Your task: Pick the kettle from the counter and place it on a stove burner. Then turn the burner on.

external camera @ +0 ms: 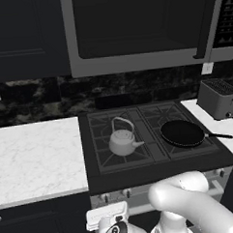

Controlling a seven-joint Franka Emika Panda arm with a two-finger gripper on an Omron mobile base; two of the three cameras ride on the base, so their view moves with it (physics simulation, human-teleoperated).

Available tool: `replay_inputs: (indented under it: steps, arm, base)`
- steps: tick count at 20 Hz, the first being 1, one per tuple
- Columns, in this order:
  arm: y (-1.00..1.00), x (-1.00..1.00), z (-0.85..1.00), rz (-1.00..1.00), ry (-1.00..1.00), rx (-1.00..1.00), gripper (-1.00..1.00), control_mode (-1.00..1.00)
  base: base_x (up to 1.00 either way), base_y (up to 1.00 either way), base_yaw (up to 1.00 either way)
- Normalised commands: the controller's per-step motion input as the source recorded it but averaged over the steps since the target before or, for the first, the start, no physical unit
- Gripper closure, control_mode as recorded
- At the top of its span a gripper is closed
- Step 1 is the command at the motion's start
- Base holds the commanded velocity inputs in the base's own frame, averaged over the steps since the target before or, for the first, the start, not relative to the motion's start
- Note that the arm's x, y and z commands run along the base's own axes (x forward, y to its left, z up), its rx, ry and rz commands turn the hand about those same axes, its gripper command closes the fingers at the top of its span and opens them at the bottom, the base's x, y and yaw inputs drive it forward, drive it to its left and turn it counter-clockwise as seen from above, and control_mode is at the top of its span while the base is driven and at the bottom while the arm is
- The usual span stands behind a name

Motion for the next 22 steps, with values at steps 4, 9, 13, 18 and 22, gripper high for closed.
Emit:
replay_inputs:
  steps: [4,9,13,18,22]
  arm:
    - [0.00,0.08,0.01,0.00,0.00,0.00,-1.00,-1.00]
    - [0.00,0.03,0.01,0.00,0.02,0.00,-1.00,-1.00]
    - [0.00,0.00,0.00,0.00,0.00,0.00,1.00,-1.00]
    - [0.00,0.00,0.00,0.00,0.00,0.00,1.00,-1.00]
    - [0.00,0.00,0.00,0.00,-0.01,0.00,1.00,-1.00]
  base:
    - [0.00,0.00,0.00]
    - [0.00,0.00,0.00]
    - [0.00,0.00,0.00]
    - [0.00,0.00,0.00]
    - [0.00,0.00,0.00]
